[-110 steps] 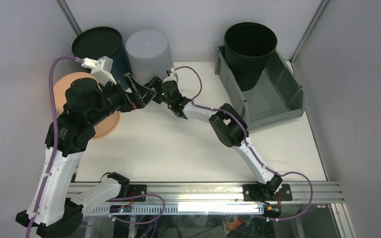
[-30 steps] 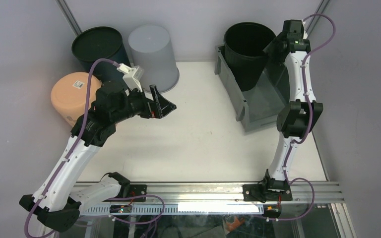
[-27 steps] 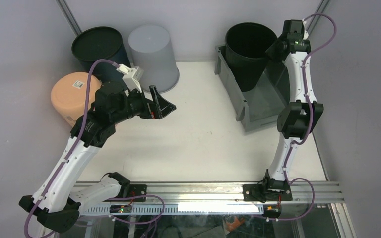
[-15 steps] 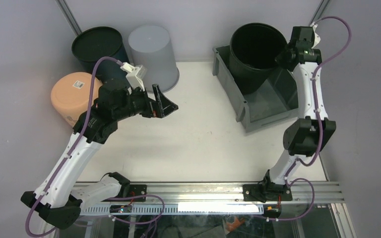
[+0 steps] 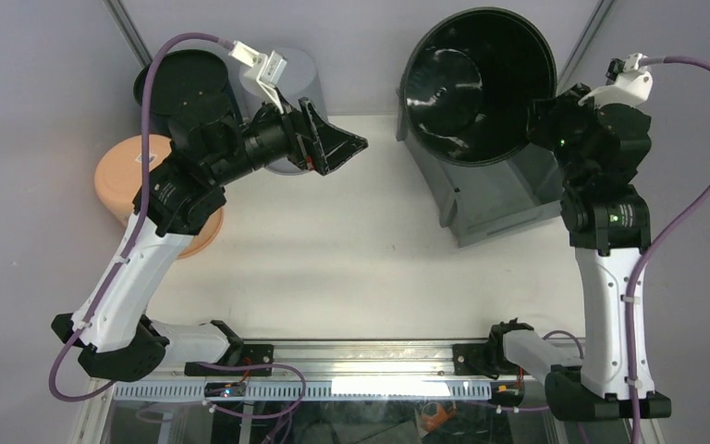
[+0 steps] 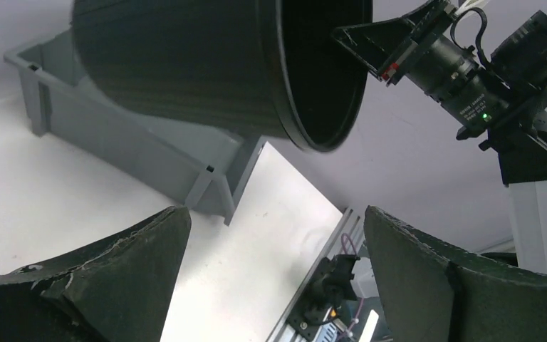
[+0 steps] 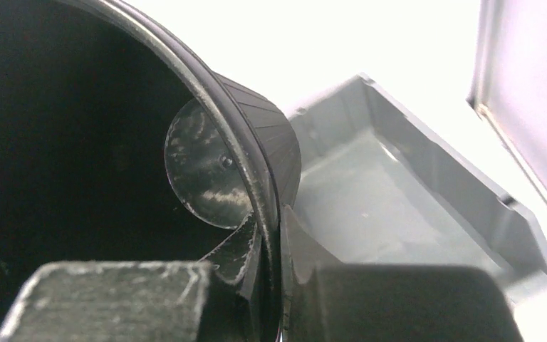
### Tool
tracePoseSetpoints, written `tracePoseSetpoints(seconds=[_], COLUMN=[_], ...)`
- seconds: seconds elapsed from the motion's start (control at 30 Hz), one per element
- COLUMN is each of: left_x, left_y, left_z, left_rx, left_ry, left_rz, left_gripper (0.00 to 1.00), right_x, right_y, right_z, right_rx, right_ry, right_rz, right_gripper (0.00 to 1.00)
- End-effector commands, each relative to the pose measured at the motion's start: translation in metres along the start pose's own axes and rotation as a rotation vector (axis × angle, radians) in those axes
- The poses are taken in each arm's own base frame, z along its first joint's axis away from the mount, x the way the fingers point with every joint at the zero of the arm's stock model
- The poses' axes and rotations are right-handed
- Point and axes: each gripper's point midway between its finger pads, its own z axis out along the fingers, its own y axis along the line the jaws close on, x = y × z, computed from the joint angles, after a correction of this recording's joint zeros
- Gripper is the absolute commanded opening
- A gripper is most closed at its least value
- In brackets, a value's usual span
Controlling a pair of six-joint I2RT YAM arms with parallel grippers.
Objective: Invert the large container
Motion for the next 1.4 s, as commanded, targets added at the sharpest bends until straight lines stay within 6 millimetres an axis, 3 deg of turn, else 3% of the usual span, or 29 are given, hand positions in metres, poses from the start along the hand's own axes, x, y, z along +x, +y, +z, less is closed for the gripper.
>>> tracePoseSetpoints(seconds=[0.0,0.17,0.3,0.47,0.6,0.77,0.97,1.13,1.23,1.37], left_x=[-0.031,-0.029,-0.033,-0.021,-0.022,0.000,-0.001,-0.021,-0.040,-0.036], left_y=[-0.029,-0.023,-0.036,-0.015,0.006,0.026,-0.019,-0.045,-0.022,0.023], left_z=[-0.005,0.000,0.005,0.020,0.011,0.024,0.029,0.013,-0.010,-0.021], left_rx=[0.096,0.024,-0.026,-0.264,-0.433,-0.568,-0.375,-0.300,-0.436,-0.710], left_ry=[-0.083,-0.091,-0.122,-0.100,-0.133,-0.061,-0.074,-0.142,-0.227,-0.250], left_rz=[0.081,0.079,0.091,0.136,0.155,0.214,0.200,0.181,0.173,0.260], left_gripper=[0.95,0.92,0.92,0.90,0.85,0.82,0.83,0.84,0.87,0.99], right_x=[-0.043,-0.020,0.000,0.018,0.027,0.034,0.045,0.057,0.058,0.056], right_y=[0.062,0.091,0.107,0.123,0.127,0.131,0.122,0.117,0.117,0.119], right_z=[-0.016,-0.016,-0.012,-0.014,-0.015,-0.016,-0.009,-0.004,-0.005,-0.009], right_rx=[-0.272,-0.359,-0.375,-0.379,-0.369,-0.374,-0.319,-0.294,-0.295,-0.310], right_ry=[-0.114,-0.015,0.022,0.039,0.044,0.052,0.064,0.083,0.088,0.083], right_rz=[-0.006,-0.009,-0.030,-0.067,-0.079,-0.075,-0.093,-0.103,-0.103,-0.100], right_gripper=[0.00,0.00,0.00,0.00,0.00,0.00,0.00,0.00,0.00,0.00])
